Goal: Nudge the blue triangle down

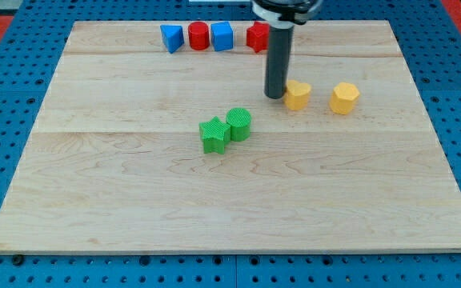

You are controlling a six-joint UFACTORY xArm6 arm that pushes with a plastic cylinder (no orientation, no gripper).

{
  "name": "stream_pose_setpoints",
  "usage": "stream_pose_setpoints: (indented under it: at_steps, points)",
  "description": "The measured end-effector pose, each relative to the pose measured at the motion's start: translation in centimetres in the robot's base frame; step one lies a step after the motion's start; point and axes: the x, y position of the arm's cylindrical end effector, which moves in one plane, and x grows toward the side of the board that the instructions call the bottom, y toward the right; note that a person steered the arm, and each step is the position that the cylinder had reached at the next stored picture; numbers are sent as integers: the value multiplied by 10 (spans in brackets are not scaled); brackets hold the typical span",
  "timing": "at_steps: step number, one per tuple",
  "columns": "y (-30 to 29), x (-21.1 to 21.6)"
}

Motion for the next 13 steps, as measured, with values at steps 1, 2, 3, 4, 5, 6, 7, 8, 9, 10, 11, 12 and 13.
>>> stream_pose_setpoints:
  at_steps: [1,2,3,4,5,6,7,8,9,10,11,12,13]
  points:
    - [16,6]
    - [-26,18]
    - [-28,18]
    - [-28,18]
    - [-27,18]
    - [-27,18]
    - [-26,18]
    - [-25,18]
    - [-42,12]
    - [-100,-13]
    - [-168,-44]
    - [-215,-122]
    - [-288,-164]
